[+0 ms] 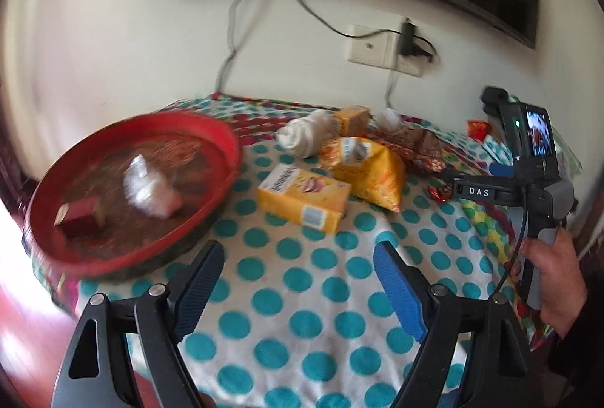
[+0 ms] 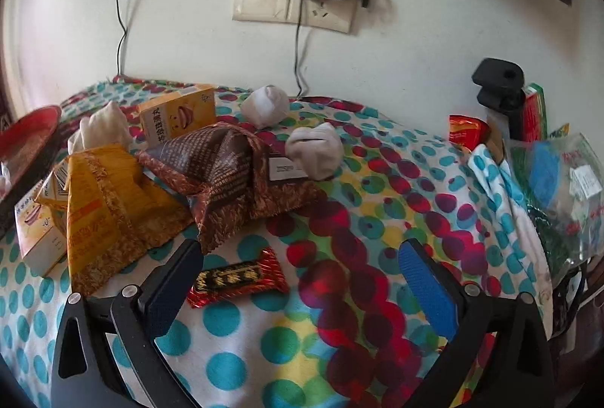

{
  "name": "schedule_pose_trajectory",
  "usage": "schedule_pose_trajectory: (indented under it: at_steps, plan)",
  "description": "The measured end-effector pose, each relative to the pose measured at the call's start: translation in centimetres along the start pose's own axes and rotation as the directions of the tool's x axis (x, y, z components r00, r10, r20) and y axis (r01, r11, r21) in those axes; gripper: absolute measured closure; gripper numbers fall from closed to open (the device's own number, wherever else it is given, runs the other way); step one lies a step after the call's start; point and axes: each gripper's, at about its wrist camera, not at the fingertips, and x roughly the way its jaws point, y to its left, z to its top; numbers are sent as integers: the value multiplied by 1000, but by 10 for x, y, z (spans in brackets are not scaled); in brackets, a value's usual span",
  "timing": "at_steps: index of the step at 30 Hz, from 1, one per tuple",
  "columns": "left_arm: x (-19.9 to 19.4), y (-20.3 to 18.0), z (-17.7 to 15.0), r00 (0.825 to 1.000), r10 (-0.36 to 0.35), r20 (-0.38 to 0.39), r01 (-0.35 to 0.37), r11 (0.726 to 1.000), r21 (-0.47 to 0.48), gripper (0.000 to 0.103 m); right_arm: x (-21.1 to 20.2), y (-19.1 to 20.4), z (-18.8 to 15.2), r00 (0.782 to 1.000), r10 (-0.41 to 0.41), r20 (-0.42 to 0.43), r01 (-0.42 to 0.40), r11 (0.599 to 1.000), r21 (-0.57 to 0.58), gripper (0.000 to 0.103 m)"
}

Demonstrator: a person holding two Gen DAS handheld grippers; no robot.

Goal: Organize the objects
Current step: 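Reach the left gripper to the yellow medicine box and grasp it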

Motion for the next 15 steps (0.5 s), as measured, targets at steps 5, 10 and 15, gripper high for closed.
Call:
schedule_pose_trajectory:
  at_steps: [5,10,15]
  plan:
    - [39,-14,27,995,-1,-99,22,977,211,19,6,-18,-5,998,48,-46,-44,996,84,0]
    - [73,-19,51,977,-47,-207,111,945,307,19,9,-24,-5,996,74,-55,-68,991,118,0]
    - [109,-17,58,948,-45,-315,137,951,277,19,8,-26,-5,995,89,-46,-82,987,136,0]
